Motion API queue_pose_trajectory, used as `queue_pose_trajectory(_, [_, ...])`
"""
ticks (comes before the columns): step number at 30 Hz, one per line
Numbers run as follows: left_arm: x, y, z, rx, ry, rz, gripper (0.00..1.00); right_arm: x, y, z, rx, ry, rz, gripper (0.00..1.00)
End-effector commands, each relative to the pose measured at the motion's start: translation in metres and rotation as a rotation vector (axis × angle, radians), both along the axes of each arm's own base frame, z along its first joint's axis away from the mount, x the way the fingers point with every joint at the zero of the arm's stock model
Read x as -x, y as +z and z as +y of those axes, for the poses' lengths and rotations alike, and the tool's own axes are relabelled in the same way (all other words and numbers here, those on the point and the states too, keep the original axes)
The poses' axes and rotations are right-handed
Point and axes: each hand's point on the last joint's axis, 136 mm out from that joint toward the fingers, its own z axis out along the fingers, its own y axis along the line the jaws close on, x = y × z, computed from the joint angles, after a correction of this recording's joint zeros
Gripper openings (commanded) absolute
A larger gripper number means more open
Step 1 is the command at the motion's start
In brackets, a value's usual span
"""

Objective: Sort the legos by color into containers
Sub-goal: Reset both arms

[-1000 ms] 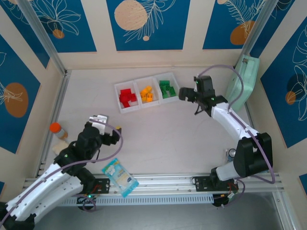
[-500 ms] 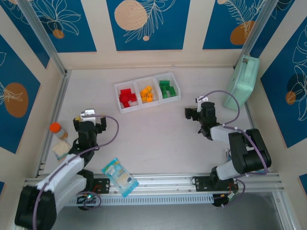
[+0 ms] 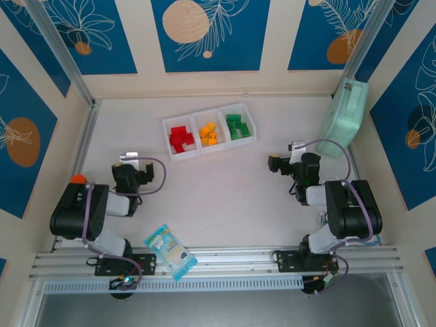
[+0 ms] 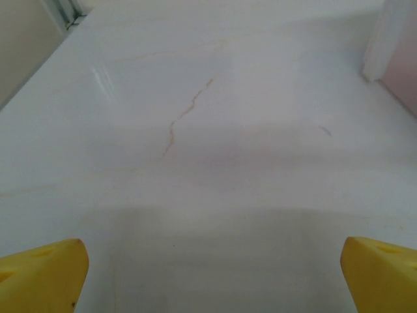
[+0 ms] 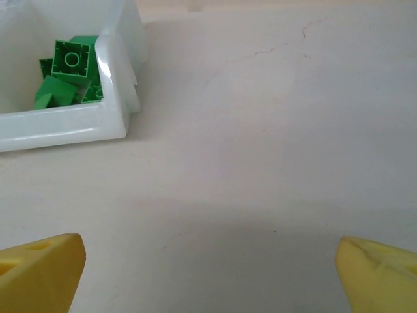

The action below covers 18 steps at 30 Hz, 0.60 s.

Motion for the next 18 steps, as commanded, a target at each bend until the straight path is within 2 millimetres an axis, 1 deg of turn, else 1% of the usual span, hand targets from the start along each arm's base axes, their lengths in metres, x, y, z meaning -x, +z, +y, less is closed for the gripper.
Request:
queue_pose_trajectory(1, [-0.0211,0.0261,-0.0117,0.025,-0.067,-0.067,0.99,-0.0120,0.0145,-0.0155,-0.016,-0.107,-0.026,0.99])
queue_pose_trajectory(2, [-0.0218,0.0260,-0.0118,0.020,-0.066,-0.061,0.99,-0.0125,0.0158,-0.0152,-0.005,-0.114,-0.040,0.99])
queue_pose_trajectory(3, [-0.0229,0.0288,-0.0123,0.014,-0.068,-0.092,0.99,-0.0132,0.0156,-0.0141,0.002,-0.117,-0.044,0.99])
queue_pose_trajectory(12, [-0.0217,0.0287,-0.0110,0.013,-0.058,-0.093,0.99,-0.0127,0.0141,-0.0134,-0.005,-0.104,-0.029,0.99])
queue_pose_trajectory(14, [-0.0217,0.0289,-0.0108,0.012,-0.058,-0.093,0.99,-0.0133,0.0136,-0.0091,-0.007,-0.075,-0.025,0.99])
queue_pose_trajectory(18, [-0.0214,0.0286,-0.0114,0.013,-0.060,-0.091,0.99,-0.0122,0.0149,-0.0070,-0.004,-0.064,-0.033,0.99])
